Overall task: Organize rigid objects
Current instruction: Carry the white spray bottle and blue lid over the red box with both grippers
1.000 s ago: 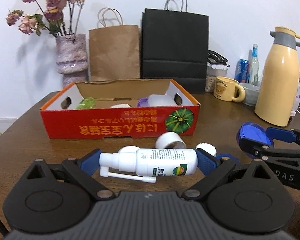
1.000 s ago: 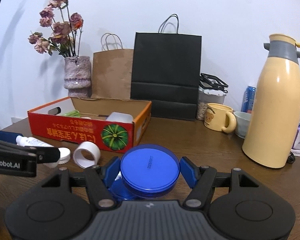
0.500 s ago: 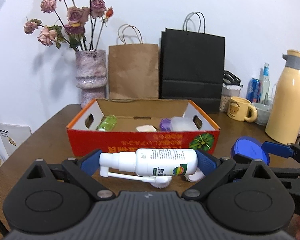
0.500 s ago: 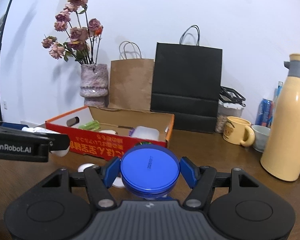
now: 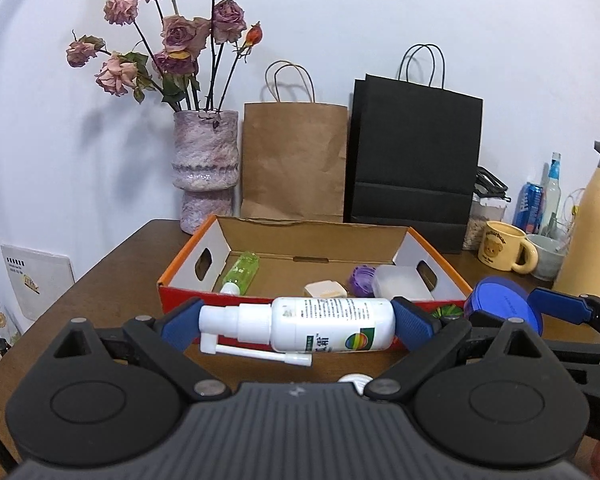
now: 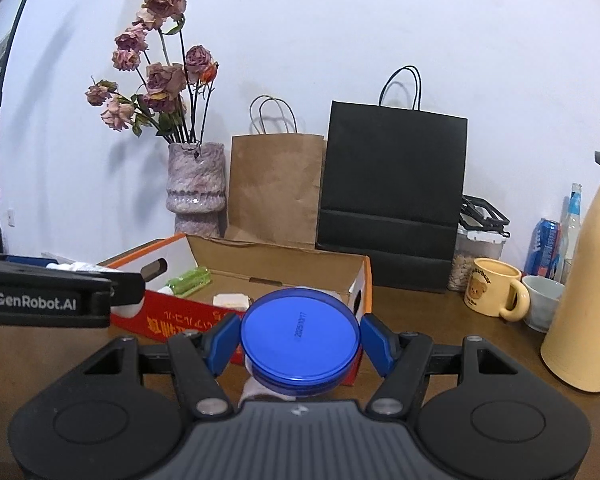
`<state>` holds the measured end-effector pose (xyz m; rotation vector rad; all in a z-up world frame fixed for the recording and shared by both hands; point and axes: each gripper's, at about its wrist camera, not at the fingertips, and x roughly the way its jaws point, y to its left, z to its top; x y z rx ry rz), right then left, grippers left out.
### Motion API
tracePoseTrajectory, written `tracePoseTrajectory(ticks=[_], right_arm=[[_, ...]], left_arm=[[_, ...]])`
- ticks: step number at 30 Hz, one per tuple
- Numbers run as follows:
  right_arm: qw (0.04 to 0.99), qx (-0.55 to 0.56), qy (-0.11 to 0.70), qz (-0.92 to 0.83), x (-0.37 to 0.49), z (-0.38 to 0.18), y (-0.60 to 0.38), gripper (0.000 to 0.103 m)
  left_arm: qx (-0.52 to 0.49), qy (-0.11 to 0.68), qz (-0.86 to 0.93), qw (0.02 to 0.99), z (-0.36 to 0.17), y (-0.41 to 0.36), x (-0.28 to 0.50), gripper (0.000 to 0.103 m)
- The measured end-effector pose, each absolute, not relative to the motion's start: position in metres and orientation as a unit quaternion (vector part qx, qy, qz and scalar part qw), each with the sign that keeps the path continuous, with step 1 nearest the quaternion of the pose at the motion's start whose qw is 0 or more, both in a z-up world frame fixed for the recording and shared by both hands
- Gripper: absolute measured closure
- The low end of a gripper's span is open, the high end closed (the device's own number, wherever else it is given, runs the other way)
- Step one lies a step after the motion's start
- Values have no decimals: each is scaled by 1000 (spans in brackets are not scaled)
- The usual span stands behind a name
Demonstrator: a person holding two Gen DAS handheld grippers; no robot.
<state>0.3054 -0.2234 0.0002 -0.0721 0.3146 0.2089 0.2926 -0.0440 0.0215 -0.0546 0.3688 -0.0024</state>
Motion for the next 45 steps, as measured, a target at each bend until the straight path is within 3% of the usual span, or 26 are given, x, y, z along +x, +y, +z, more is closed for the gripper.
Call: tracePoseTrajectory(ticks=[45], right_arm=[[981, -27, 166, 95, 455, 3, -196, 38]], left_arm=[[-50, 179, 41, 982, 24, -17, 431, 4]])
